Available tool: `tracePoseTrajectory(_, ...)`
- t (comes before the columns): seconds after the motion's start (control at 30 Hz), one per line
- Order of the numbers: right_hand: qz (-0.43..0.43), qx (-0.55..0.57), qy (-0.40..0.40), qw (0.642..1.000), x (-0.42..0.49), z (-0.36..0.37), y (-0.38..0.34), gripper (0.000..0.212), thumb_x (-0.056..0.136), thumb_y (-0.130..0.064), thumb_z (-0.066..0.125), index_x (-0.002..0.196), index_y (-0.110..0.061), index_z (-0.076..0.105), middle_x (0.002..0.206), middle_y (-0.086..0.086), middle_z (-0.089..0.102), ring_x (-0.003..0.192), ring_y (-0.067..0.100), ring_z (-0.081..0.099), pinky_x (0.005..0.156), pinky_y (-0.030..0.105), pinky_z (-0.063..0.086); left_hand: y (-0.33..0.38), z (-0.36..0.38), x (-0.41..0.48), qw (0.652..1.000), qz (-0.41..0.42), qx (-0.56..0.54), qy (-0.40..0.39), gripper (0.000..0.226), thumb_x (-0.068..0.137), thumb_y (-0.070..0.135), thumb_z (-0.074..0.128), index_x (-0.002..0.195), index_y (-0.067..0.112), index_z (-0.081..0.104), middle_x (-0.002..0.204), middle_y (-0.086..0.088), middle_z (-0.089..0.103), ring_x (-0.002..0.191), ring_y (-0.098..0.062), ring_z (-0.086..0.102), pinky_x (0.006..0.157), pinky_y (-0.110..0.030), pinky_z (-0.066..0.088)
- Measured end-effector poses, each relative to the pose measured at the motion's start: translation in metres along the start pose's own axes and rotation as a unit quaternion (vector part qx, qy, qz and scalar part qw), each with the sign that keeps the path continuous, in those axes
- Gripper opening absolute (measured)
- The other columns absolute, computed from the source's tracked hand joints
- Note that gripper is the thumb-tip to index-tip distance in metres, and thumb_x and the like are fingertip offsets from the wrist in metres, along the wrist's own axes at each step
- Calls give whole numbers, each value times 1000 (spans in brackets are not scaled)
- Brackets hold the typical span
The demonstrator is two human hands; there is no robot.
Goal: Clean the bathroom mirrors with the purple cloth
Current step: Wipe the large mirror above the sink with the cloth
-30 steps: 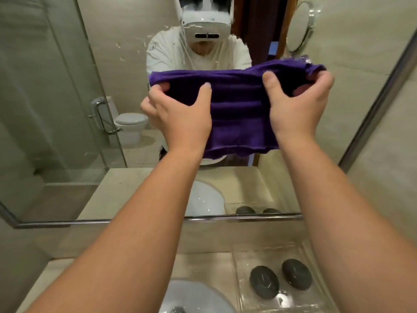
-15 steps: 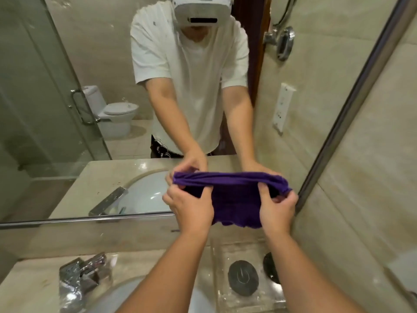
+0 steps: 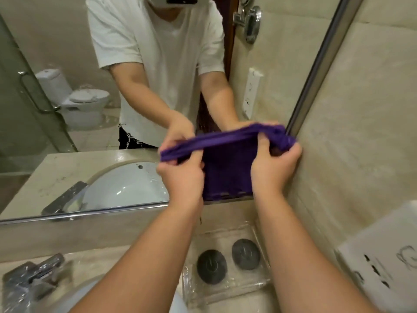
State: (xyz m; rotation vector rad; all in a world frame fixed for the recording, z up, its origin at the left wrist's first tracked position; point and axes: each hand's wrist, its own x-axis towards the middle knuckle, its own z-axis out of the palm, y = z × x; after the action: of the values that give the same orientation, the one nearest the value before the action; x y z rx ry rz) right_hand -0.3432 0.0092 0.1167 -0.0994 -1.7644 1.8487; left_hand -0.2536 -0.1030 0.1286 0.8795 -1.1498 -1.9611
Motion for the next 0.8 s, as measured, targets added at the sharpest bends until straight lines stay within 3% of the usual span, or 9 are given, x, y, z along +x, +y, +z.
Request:
tracePoseTrajectory(0.17,-118,64,20,991,42,29,-109,50,76,-49,80,104,-22,49,105,-2,60,90,11,58,81,21,50,100,29,-17,991,120,-40,-37,35,84,29,79,106,17,54,87,1,73,78,-17,73,82,-44,61)
tracePoseTrajectory(0.23,-143,77,29,986,53,35,-130,46,79,-52,76,101,-24,47,101,-5,58,88,8,57,78,21,51,134,31,-18,984,160,-26,-70,40,85,35,76,112,18,52,98,1,72,79,-15,75,81,-41,61)
tracePoseTrajectory(0.33,-167,55,50,983,53,38,-123,46,84,-51,73,107,-18,49,105,-1,58,92,11,57,82,22,50,152,27,-14,978,177,-22,-108,30,86,29,70,111,19,56,101,4,72,80,-14,76,73,-30,59)
tracePoseTrajectory(0.43,-144,25,59,988,36,33,-79,57,85,-49,72,116,-5,53,105,2,57,93,20,56,85,27,48,119,10,-6,970,213,-33,-109,17,90,12,64,104,17,57,91,-1,69,82,-22,74,69,-25,54)
tracePoseTrajectory(0.6,-18,-31,41,999,-13,11,18,60,86,-50,71,122,-6,50,109,-2,51,96,14,50,82,16,35,18,-39,8,974,200,33,-104,28,89,5,63,107,25,56,89,-4,67,80,-16,70,77,-21,53)
tracePoseTrajectory(0.73,72,-89,9,993,-34,-6,77,59,86,-58,65,124,-16,47,119,-3,53,111,25,59,93,34,48,-42,-71,18,969,161,145,-122,36,87,9,65,114,31,55,91,9,68,83,-10,68,82,-26,55)
tracePoseTrajectory(0.8,106,-119,-8,987,-43,-10,100,57,88,-59,60,123,-18,47,123,1,57,111,26,59,92,34,48,-63,-85,18,969,121,171,-130,40,89,9,64,119,33,53,96,10,67,89,-9,67,87,-28,56)
